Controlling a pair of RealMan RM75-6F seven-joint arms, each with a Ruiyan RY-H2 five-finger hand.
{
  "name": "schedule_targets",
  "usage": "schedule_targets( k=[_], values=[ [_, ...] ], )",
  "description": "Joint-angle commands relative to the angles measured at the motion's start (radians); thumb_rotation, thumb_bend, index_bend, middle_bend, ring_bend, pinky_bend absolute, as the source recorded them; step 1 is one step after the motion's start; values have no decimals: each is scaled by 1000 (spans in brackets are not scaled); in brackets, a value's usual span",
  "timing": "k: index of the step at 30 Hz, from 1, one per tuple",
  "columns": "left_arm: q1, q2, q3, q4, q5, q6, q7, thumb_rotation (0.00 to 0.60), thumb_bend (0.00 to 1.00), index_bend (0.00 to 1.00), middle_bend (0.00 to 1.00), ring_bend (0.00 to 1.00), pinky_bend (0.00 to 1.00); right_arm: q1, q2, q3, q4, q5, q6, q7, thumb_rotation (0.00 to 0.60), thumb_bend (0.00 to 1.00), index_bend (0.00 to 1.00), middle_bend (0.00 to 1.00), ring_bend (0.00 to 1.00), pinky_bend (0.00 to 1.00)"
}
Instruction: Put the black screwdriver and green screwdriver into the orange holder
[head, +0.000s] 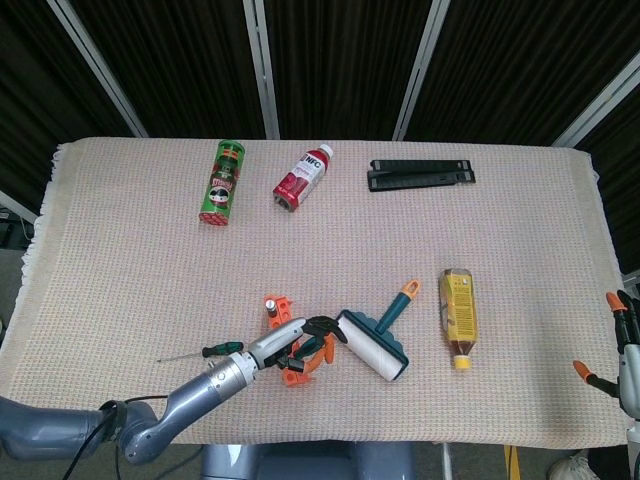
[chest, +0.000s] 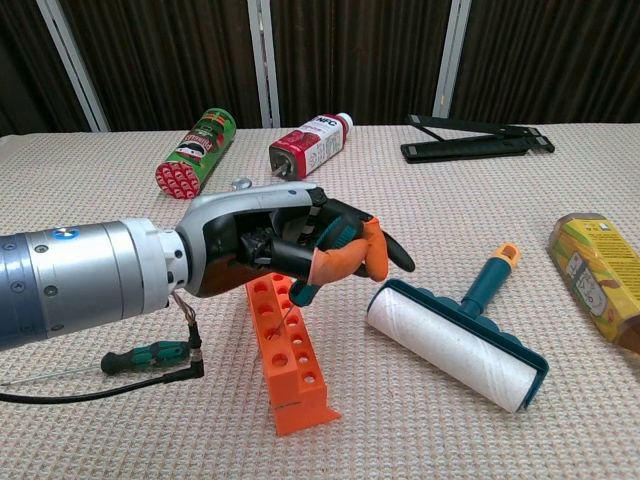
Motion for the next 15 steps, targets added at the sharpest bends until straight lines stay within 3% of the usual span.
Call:
schedule_targets(
  k=[1, 15],
  values=[
    [14, 17, 0, -11, 52, 5, -66, 530, 912, 661, 267, 98, 145, 0, -1, 0, 1, 0, 1, 1, 600, 0, 35, 30, 0, 0],
    [12, 71, 58, 45, 291, 66, -338, 533, 913, 534, 267, 103, 141, 4, -3, 3, -2, -5, 1, -5, 600, 0, 37, 32, 0, 0]
  ],
)
